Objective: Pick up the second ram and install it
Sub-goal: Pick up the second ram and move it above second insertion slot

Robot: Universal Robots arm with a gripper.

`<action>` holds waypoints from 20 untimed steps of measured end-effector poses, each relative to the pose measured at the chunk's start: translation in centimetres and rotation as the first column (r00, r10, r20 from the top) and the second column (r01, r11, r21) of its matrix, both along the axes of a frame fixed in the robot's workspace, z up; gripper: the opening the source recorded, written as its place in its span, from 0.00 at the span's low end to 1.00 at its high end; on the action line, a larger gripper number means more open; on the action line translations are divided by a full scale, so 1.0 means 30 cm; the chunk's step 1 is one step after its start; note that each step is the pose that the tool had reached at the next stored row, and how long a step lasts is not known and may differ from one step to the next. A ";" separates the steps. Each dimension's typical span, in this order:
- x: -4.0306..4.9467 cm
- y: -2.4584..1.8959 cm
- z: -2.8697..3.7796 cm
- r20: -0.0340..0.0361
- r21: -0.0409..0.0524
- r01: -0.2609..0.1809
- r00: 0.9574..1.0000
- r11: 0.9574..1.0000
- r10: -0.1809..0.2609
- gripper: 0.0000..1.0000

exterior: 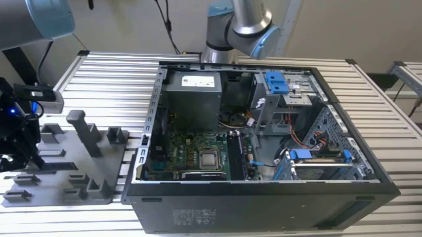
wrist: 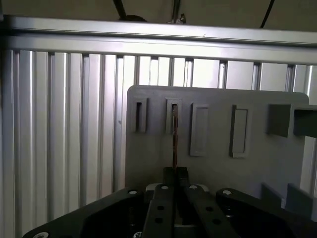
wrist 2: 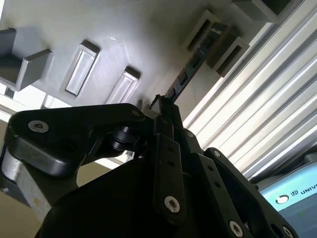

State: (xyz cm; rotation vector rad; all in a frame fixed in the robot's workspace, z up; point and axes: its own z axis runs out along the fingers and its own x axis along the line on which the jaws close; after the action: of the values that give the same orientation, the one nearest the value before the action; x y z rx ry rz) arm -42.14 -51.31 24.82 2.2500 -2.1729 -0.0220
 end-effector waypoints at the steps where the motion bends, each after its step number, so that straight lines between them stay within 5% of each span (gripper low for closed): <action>1: 0.000 0.000 0.006 0.000 0.000 0.000 1.000 1.000 0.000 0.14; 20: 0.000 0.000 0.116 0.000 0.000 0.000 1.000 1.000 0.000 0.14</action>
State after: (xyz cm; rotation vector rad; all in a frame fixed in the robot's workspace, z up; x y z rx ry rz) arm -42.15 -51.31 28.28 2.2498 -2.1731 -0.0219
